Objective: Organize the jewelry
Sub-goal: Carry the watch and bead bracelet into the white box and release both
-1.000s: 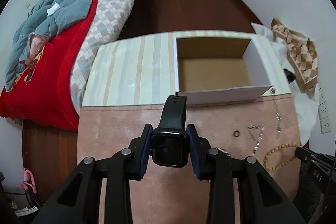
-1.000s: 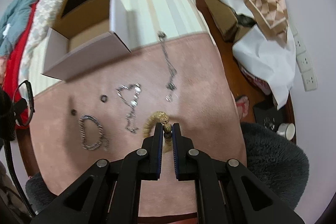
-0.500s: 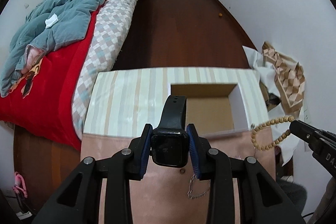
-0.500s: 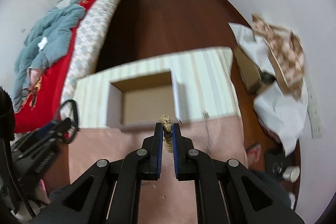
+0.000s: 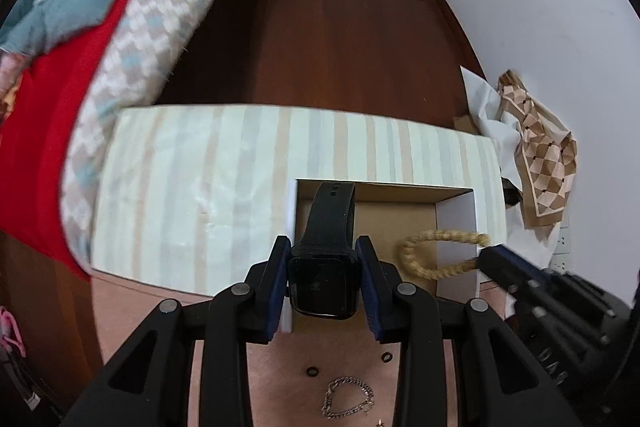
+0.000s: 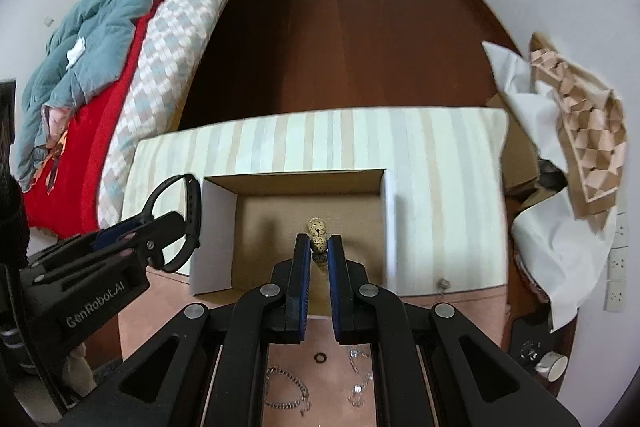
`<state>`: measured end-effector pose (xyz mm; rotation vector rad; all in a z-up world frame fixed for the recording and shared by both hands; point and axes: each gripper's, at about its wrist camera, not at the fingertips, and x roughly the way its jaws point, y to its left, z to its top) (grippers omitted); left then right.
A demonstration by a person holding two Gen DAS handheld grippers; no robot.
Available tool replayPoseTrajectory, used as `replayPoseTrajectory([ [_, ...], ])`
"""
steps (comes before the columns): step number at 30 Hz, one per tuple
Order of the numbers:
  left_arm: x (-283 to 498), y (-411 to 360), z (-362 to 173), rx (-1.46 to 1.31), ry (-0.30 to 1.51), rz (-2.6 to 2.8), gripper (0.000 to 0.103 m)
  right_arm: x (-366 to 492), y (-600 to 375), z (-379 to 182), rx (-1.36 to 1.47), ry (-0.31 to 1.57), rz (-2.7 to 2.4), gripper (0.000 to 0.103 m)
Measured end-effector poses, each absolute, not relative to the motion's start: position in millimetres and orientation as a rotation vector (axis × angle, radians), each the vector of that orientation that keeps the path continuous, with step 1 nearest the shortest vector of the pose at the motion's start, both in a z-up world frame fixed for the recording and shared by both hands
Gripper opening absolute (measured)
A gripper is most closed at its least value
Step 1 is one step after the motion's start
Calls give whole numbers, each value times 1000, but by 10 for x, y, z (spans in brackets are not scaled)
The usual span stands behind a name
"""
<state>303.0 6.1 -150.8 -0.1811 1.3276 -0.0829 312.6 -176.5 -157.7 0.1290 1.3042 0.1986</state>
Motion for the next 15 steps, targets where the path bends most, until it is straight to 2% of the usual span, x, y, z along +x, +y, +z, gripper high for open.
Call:
replayPoseTrajectory([
  [8,3189,13,-1645,-253,1395,-118,31,3202,-1771,-1904,196,1380,263,12],
  [9,3189,5,-1617,-251,1386,-121,31,3193,-1777,-1903,194,1382,262,21],
  [10,3199,9,-1601,-252,1381,-121,35,3177,-1786,-1902,186,1381,250,27],
  [11,3197,11,-1568,-252,1373,-121,44,3157,-1797,-1890,180,1376,241,40],
  [12,3202,26,-1536,-247,1361,-118,47,3135,-1809,-1875,171,1374,228,48],
  [14,3178,39,-1428,-212,1323,-96,57,3095,-1833,-1816,155,1366,207,51],
  [15,3169,45,-1387,-192,1302,-84,57,3057,-1845,-1787,145,1360,195,55],
])
